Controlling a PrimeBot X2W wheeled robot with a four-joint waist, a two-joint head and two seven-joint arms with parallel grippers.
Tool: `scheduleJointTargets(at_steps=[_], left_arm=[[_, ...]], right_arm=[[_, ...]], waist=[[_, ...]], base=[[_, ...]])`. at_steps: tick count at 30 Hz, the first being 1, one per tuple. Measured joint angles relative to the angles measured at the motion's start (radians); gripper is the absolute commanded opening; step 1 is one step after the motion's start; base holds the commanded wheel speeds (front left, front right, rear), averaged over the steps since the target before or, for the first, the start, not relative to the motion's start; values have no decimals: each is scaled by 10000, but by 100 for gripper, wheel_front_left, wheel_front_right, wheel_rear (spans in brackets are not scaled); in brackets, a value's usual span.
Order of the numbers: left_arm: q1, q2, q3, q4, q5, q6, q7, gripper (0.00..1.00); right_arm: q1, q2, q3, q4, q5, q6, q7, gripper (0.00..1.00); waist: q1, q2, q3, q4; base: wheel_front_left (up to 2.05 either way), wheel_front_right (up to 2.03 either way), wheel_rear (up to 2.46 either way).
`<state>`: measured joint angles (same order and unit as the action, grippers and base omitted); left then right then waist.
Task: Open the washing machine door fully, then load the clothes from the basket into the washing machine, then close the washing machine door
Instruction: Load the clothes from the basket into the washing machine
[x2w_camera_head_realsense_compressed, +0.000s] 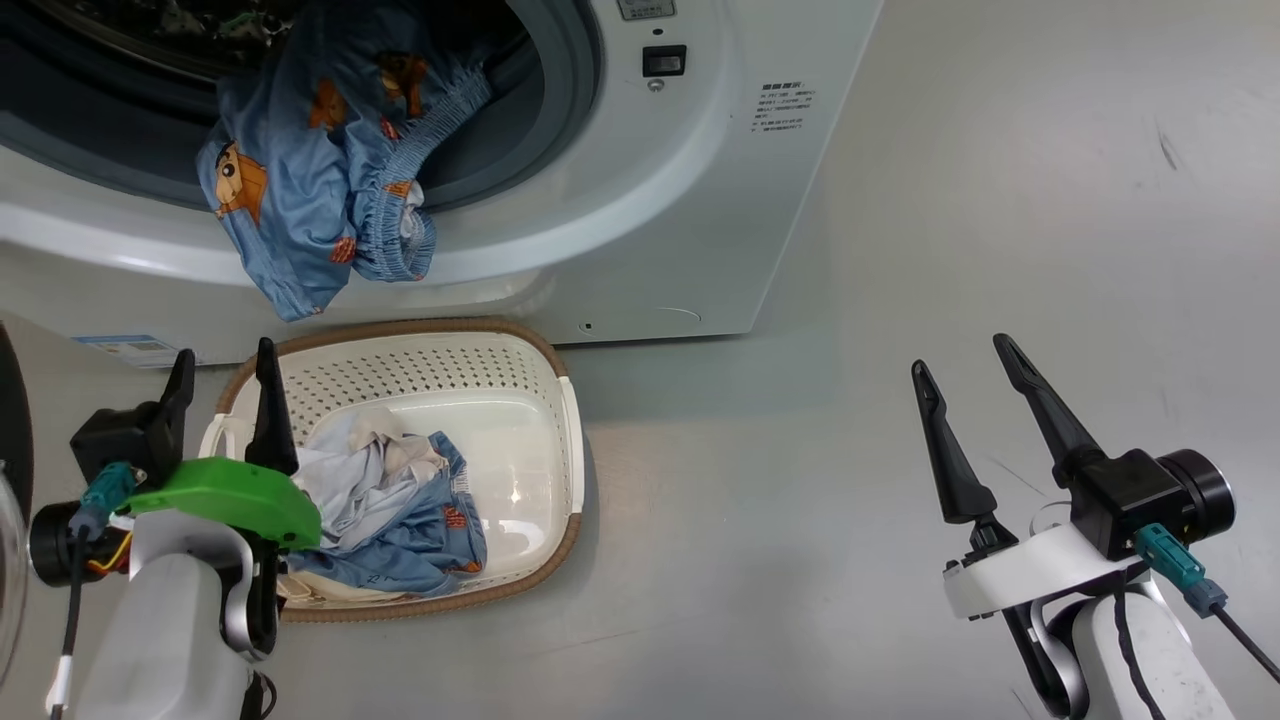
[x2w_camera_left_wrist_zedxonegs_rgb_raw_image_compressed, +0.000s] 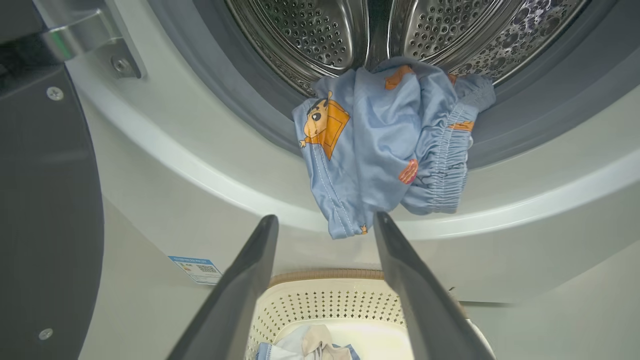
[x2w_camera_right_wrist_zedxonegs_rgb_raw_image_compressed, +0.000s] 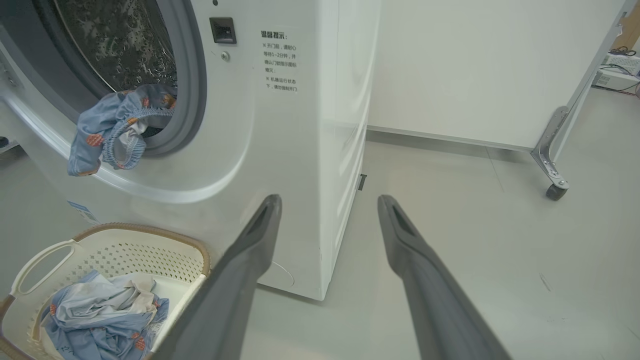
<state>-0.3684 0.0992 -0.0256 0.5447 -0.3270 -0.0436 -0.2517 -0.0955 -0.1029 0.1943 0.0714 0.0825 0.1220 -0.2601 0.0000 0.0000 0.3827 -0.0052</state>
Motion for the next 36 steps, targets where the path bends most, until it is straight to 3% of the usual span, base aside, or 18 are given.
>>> scheduleJointTargets(at_steps=[19,36], left_arm=[[1966,-142,351,-2194,-178,2,-4,100],[2044,596,522,-3127,-2,2,320,100]], right_arm=[[0,-6,182,23,-2,2,0,100],[-273,261,721,42,23,4,0,100]], waist=[[0,0,-142,221],[0,0,194,-926]], base=[[0,0,0],[0,0,0]])
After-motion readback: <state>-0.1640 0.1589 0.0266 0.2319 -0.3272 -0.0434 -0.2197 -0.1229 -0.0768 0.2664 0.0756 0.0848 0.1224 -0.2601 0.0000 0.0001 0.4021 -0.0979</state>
